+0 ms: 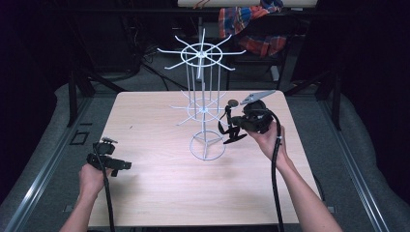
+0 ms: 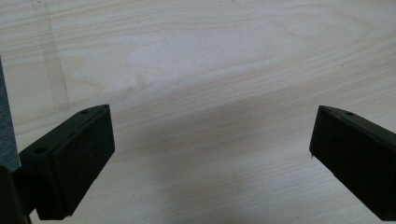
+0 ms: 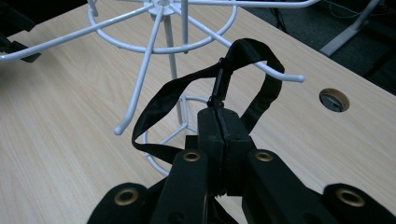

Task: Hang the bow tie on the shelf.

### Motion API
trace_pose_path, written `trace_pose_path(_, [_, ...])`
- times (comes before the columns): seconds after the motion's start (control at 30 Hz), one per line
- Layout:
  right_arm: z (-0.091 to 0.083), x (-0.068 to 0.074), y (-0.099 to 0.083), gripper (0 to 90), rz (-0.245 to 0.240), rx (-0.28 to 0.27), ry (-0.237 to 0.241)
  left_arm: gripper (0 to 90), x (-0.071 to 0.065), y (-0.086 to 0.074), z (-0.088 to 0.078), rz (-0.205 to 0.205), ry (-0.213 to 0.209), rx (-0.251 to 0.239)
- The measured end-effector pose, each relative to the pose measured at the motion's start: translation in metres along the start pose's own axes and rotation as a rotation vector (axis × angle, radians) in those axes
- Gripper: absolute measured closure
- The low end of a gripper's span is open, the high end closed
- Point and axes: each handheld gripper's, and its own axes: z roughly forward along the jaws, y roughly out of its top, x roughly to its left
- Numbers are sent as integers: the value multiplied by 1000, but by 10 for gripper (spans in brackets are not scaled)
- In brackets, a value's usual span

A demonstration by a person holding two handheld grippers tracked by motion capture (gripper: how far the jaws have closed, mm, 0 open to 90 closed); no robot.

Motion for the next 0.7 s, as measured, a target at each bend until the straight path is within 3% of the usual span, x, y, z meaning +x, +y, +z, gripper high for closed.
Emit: trace_pose_path(0.7, [6, -4, -7, 894, 31, -12, 29, 2, -2, 2, 1, 14, 0, 3])
